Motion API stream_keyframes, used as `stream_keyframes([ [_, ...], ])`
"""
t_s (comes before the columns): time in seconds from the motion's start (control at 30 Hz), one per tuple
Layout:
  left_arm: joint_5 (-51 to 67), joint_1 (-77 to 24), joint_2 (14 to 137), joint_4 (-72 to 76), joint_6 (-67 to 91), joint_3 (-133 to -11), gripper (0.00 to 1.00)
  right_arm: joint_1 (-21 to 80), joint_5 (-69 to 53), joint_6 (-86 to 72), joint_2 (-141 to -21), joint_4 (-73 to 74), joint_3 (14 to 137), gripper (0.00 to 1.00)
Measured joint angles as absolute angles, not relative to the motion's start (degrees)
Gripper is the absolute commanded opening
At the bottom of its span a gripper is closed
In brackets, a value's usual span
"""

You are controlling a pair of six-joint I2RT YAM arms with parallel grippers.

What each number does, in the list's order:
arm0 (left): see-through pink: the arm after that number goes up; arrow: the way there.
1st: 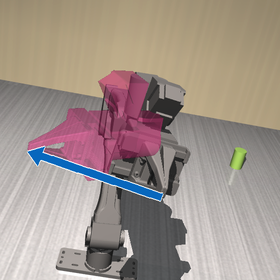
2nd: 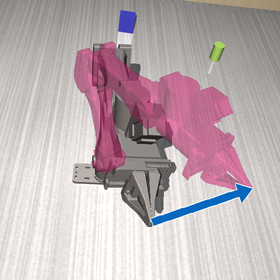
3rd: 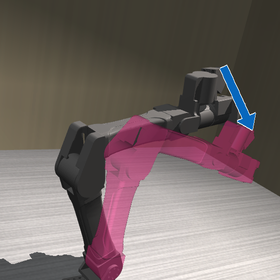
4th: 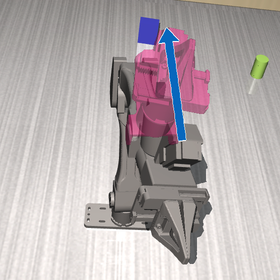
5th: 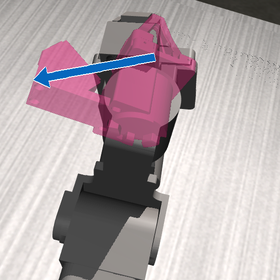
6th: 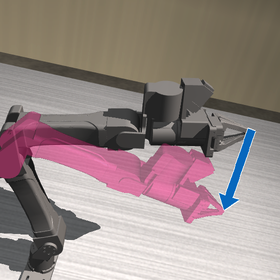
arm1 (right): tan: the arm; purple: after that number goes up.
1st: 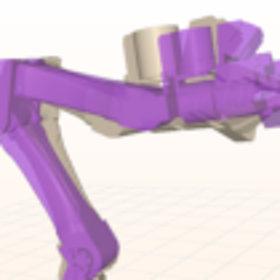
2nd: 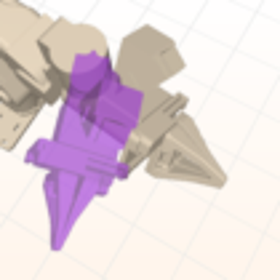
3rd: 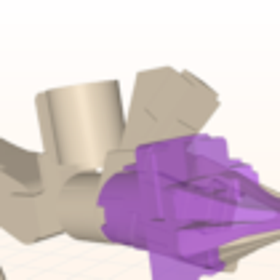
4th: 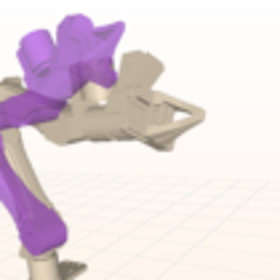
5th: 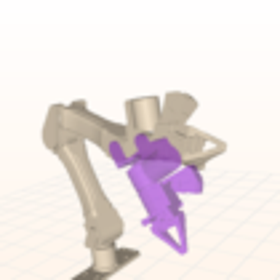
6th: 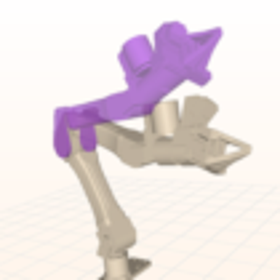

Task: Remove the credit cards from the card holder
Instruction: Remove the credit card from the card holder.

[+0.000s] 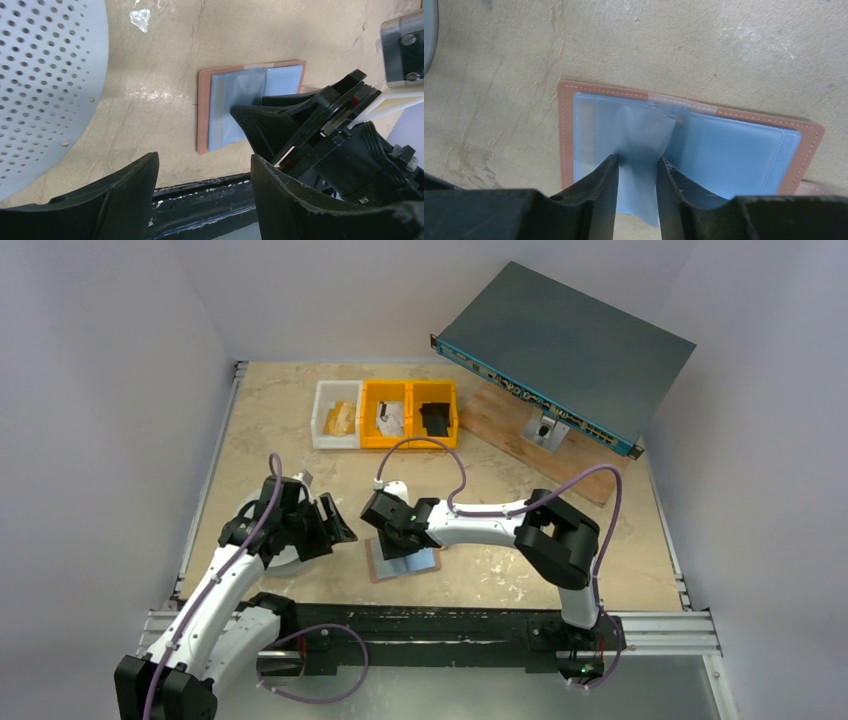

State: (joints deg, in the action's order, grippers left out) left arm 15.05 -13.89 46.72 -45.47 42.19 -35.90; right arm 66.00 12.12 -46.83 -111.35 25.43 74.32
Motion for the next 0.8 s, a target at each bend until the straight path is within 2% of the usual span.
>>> stream_keyframes([
  [0.1,16.6,-13.9,47.4,-44.1,42.7,-34.2,0.62,65.5,11.3,-46.8,-111.2,24.6,73.6,0.14],
  [0.33,21.4,-16.0,51.8,-38.8,43.9,-31.0,0.52,62.3,5.0,-47.5,-108.9,18.6,68.4,0.03],
  [0.57,22.9,-22.5,58.6,-31.5,46.8,-29.6,0.47,58.3,-3.9,-48.8,-106.9,9.8,62.0,0.01],
  [0.8,24.2,-24.1,66.1,-24.1,48.9,-28.5,0.43,56.2,-10.2,-50.3,-106.9,0.4,57.5,0.01],
])
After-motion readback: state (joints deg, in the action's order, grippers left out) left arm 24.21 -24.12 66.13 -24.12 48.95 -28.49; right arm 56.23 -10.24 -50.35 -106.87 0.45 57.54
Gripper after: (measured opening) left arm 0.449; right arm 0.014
